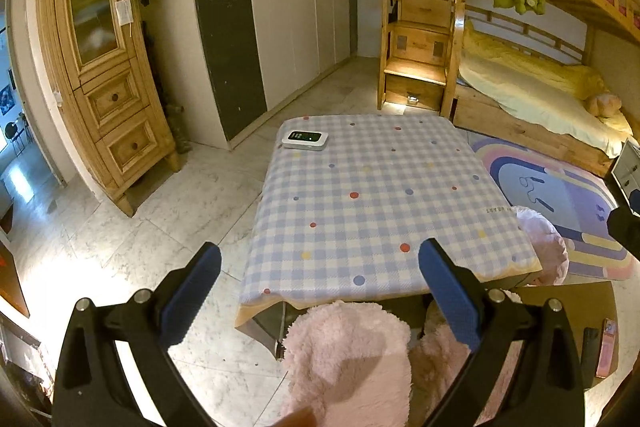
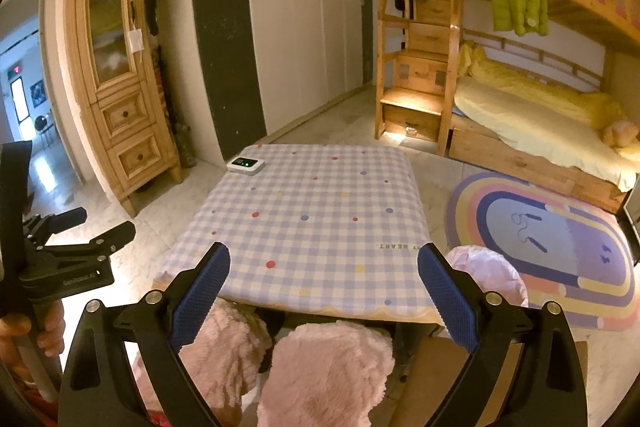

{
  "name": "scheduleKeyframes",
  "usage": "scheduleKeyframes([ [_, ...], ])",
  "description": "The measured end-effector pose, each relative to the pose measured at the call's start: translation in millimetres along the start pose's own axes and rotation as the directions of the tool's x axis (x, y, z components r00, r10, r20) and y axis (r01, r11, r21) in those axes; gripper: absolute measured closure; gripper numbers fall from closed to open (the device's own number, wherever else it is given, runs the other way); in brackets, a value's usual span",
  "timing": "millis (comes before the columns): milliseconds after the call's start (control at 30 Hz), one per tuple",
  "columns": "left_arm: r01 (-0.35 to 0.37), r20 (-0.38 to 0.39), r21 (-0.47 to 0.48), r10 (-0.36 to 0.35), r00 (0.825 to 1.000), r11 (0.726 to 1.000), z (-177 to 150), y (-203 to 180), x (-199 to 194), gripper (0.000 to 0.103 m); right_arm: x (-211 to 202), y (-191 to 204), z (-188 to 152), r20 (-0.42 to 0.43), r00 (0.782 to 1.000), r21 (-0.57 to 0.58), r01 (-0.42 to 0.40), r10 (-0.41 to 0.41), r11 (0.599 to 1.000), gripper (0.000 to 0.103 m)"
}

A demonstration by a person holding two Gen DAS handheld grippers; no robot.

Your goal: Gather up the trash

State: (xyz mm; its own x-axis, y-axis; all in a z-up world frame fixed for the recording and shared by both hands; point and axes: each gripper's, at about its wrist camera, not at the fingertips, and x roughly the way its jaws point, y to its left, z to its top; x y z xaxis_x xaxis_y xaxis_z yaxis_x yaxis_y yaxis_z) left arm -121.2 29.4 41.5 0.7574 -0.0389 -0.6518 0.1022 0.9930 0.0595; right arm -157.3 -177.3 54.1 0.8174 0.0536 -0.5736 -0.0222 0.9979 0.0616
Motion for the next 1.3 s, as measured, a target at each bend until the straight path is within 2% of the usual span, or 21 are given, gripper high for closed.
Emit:
scheduleKeyframes([
  [1300,0.000,-0.010,0.016,0.000,1.000,1.000,-1,-7,6,0.007,1,-12,5,-0.002,1.000,0.028,-0.013,0.013,1.000,0.009],
])
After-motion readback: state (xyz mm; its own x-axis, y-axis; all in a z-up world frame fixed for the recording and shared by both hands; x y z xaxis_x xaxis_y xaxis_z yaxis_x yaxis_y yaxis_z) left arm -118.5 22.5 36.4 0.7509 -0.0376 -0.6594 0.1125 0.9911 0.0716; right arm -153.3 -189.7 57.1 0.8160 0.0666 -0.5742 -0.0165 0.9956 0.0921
